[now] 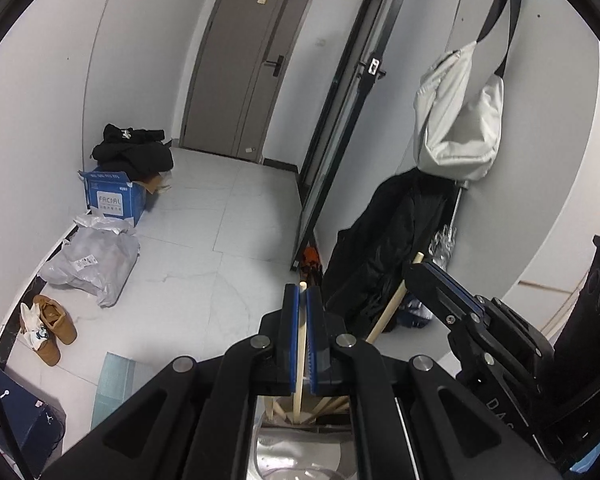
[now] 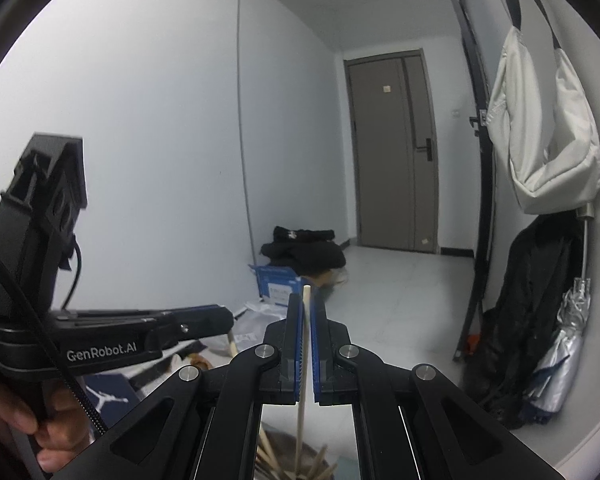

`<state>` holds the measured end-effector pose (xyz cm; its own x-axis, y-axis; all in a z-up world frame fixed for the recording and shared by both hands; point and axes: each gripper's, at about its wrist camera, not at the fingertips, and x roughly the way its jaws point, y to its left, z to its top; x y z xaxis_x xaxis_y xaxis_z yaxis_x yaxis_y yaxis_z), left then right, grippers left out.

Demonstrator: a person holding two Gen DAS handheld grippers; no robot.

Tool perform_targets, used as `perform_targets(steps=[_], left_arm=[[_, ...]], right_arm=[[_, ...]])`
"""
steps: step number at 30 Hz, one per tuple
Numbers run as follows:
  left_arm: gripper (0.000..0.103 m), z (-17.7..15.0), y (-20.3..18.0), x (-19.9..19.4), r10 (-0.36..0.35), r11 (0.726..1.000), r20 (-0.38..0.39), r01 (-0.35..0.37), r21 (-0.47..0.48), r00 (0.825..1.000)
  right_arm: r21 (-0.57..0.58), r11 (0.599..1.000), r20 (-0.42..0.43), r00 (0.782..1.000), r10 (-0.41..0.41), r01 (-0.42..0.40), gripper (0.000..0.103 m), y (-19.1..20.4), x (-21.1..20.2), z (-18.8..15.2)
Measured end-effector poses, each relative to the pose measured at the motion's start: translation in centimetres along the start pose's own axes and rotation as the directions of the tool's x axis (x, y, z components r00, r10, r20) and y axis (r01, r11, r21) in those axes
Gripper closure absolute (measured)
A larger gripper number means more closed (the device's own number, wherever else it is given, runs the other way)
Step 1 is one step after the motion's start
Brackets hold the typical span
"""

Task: Organize utensils
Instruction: 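Raise both held chopsticks up over the white holder, then drop both chopsticks into the holder and open both grippers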

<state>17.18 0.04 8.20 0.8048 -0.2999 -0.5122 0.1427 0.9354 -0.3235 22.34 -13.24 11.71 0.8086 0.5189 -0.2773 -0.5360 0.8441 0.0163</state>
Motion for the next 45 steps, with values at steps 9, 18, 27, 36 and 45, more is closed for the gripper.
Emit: perform_targets(steps=[9,18,27,36,45], left_arm=[[0.103,-1.5,0.3,0.8,0.005,1.0,-0.027,-0.005,0.022,1.0],[0.102,-2.8,0.4,1.2,-0.005,1.0,-0.08,0.008,0.03,0.997],[0.101,-3.0,0.1,1.1,-0.057,0.998,-0.134,0.058,0.002,0.989],[0.077,-3.0,-0.1,-1.7,0.013,1.0,-0.084,-0.014,-0.013,0.996],[0.051,-3.8,-0.6,-5.3,0.121,0.993,-0.022,-0.121,0.009,0.992]], right_arm=[[-0.043,0.999,-0.039,0.999,-0.008,0.006,0.1,0.9,0.4,-2.0],[0.011,1.0,-0.129,0.992,-0.011,0.013,0.1,0.4,1.2,-5.0],[0.086,0.996,-0.198,0.98,0.002,0.015,0.1,-0.6,1.1,-5.8],[0.189,0.982,-0.224,0.975,0.017,0.026,0.092,-1.9,-1.1,-6.2],[0.185,0.981,-0.198,0.98,-0.016,0.054,0.076,-0.5,-5.3,-5.8]])
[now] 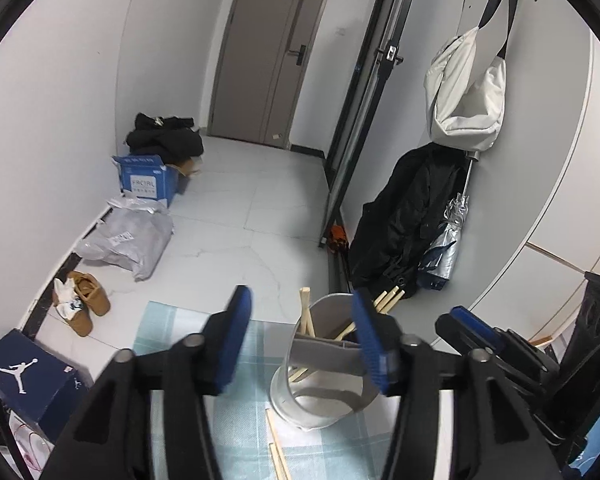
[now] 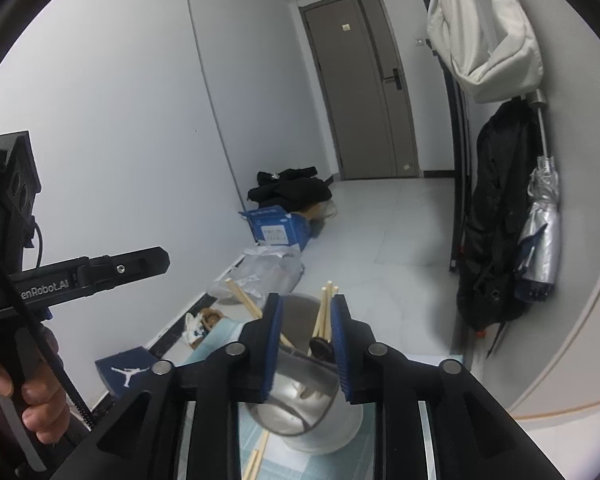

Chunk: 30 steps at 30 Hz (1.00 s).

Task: Organize utensils
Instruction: 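Drop both chopsticks into the holder and open both grippers, then pull both grippers back and lower them toward the last loose chopsticks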

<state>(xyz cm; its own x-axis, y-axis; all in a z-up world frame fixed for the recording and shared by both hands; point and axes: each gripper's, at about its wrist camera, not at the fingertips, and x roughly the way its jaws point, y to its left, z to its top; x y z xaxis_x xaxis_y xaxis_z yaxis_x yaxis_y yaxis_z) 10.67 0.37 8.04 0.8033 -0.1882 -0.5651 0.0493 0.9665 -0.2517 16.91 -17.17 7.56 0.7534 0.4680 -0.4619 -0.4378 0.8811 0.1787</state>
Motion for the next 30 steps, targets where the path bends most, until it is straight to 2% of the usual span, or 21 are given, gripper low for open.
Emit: perform_targets(steps=[5,10,15,17,20,22,24,28,30], left_arm=[[0.031,-0.7,-0.1,-1.9,0.045,0.999,0.034,-0.045,0.002,0.998],[0.019,-1.9,0.3,-3.5,0.088,0.996,0.075,-0.087,-0.01,0.993],[0.009,-3.4,0.6,-4.6,0.111,0.994,0.09,-0.111,-0.009,0.99],[0.004,-4.0,0.8,-4.9,0.125,0.992,0.099,-0.124,-0.008,0.987],[0.002,-5.3,1.2,-5.0,0.142,0.99,0.111,-0.142,-0.009,0.984],[0.001,-6.1,1.4,-4.6,0.154,0.988,0.101,-0.154,-0.01,0.983],[0.001,-7.1,1.8,-4.4,0.155,0.988,0.088,-0.154,-0.012,0.984],[0.001,-8.9,2.3,-3.9,0.162,0.987,0.058,-0.161,-0.011,0.985],[0.001,-9.7,2.5,-3.3,0.166,0.986,0.037,-0.166,-0.009,0.985]], right_arm=[[0.004,1.0,0.018,1.0,-0.004,0.004,0.063,1.1,-2.4,-0.7],[0.015,1.0,0.031,0.999,-0.025,0.025,0.049,2.0,-4.3,-1.9],[0.035,0.999,0.038,0.999,-0.035,0.033,0.042,2.5,-5.7,-3.3],[0.044,0.998,0.033,0.998,-0.056,0.054,0.036,2.9,-6.2,-3.8],[0.046,0.995,0.022,0.996,-0.085,0.084,0.033,3.5,-6.7,-4.7],[0.038,0.993,0.012,0.993,-0.116,0.115,0.025,4.2,-7.0,-5.4],[0.031,0.989,0.0,0.989,-0.146,0.146,0.022,4.7,-7.1,-6.0],[0.03,0.98,-0.023,0.98,-0.198,0.199,0.02,5.4,-7.3,-7.6],[0.024,0.969,-0.04,0.969,-0.246,0.247,0.019,5.7,-7.2,-8.5]])
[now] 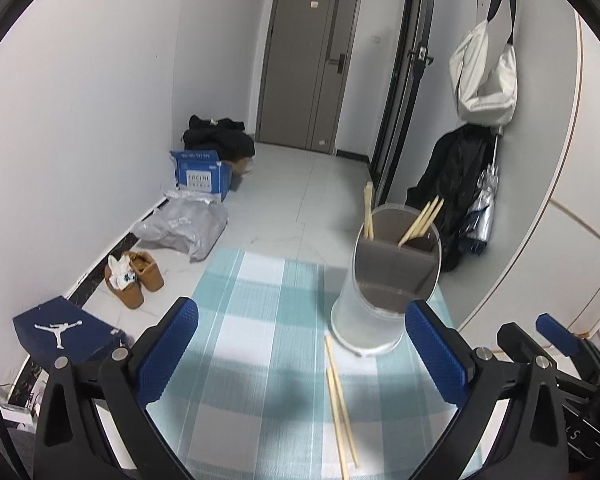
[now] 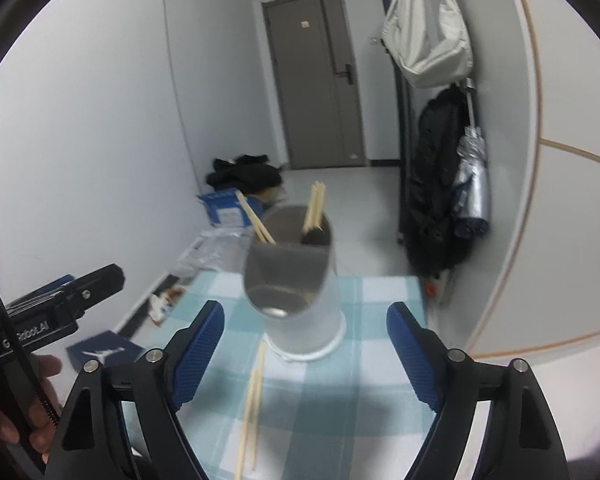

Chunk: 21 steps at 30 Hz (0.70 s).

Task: Organize utensils
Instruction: 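Pull both grippers back and lower them toward the last loose chopsticks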

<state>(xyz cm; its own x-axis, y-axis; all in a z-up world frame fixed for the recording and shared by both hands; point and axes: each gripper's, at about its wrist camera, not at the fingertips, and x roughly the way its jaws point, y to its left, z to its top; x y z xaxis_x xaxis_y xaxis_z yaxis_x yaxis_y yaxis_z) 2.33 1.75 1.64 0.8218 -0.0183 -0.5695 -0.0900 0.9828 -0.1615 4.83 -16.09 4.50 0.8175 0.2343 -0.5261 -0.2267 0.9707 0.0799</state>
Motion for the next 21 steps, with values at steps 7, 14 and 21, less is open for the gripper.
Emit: perform_targets(steps=[7,14,21], left_arm=[[0.001,-1.7,0.8,0.9,0.004,1.0,-0.045,-0.004,-0.005,0.999],[0.001,-2.8,1.3,2.5,-0.013,1.0,-0.099,0.011,-0.026,0.995],[0.001,-3.5,2.9,4.7,-0.024,0.997,-0.194,0.009,-0.076,0.981]], right_arm=[[0.015,1.0,-0.084,0.996,-0.023,0.024,0.019,-0.2,1.7,-2.6],[0.018,0.999,-0.156,0.987,-0.028,0.031,0.019,-0.2,3.9,-4.2],[-0.001,1.0,-0.261,0.965,-0.028,0.029,0.019,0.4,7.4,-6.0]])
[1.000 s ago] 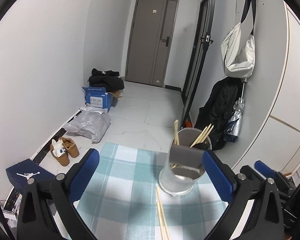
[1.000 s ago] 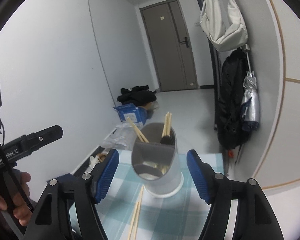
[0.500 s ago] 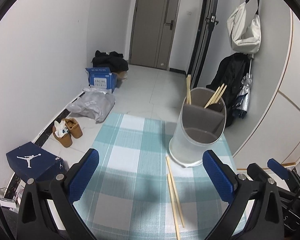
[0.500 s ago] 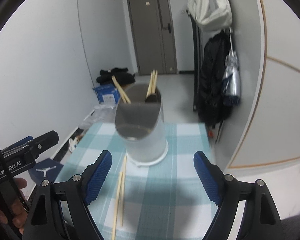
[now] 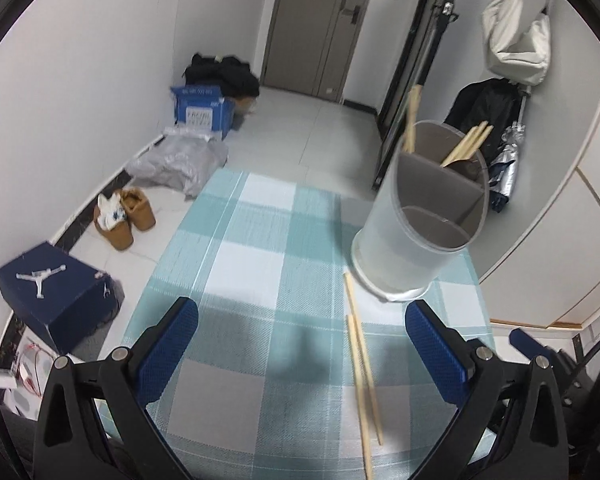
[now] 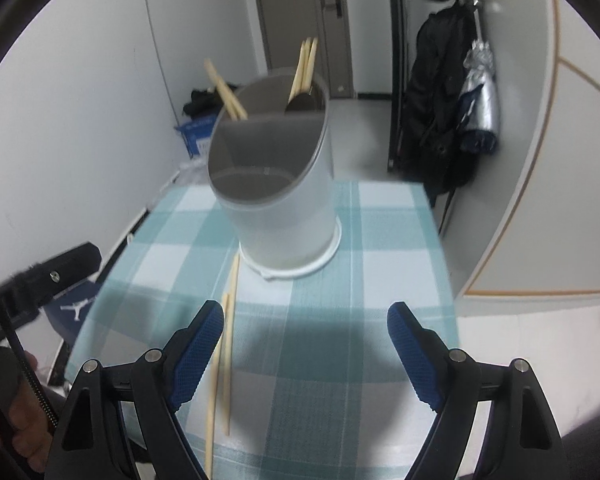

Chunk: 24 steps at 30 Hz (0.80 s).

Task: Organize utensils
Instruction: 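Pull both grippers back and lower them toward the last loose chopsticks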

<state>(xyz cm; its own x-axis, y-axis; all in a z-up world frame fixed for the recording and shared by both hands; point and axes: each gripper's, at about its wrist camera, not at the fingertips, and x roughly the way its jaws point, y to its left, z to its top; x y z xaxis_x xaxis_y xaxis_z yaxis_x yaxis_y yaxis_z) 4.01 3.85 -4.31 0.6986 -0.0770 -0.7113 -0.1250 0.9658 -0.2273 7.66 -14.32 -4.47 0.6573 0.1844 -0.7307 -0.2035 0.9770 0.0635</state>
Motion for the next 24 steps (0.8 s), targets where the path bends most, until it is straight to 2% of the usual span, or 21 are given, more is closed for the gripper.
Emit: perform_targets(steps=[8,11,15,19,21,24], left_arm=[[0.001,0.3,1.8,1.7,0.026,0.998,-0.072,-0.03,-0.051,0.997],[0.001,0.4,2.2,2.2,0.032,0.997,-0.096,-0.038,-0.062,0.995],[0.001,0.7,2.5,2.4,0.037,0.997,-0.105,-0.045,-0.069,0.994],[0.001,0.9,3.0,2.6,0.037,0.995,-0.117,-0.047,-0.087,0.992],[0.001,0.9,3.2,2.7,0.031,0.995,-0.126,-0.044,-0.095,0.992],[0.001,0.9,3.3,2.8,0.031,0.994,-0.136,-0.044,-0.096,0.99]], right_arm=[[-0.002,0.998,-0.124,0.99,0.068,-0.069,0.022,1.1,4.4,-0.9],[-0.029,0.996,-0.158,0.985,0.076,-0.081,0.027,1.9,5.7,-1.1],[-0.054,0.992,-0.209,0.973,0.097,-0.111,0.042,2.8,7.4,-1.5],[-0.072,0.987,-0.257,0.959,0.12,-0.143,0.06,3.8,8.6,-2.1],[-0.099,0.986,-0.245,0.964,0.106,-0.134,0.062,4.2,8.5,-2.1],[-0.158,0.981,-0.24,0.968,0.076,-0.116,0.07,5.1,8.6,-2.4]])
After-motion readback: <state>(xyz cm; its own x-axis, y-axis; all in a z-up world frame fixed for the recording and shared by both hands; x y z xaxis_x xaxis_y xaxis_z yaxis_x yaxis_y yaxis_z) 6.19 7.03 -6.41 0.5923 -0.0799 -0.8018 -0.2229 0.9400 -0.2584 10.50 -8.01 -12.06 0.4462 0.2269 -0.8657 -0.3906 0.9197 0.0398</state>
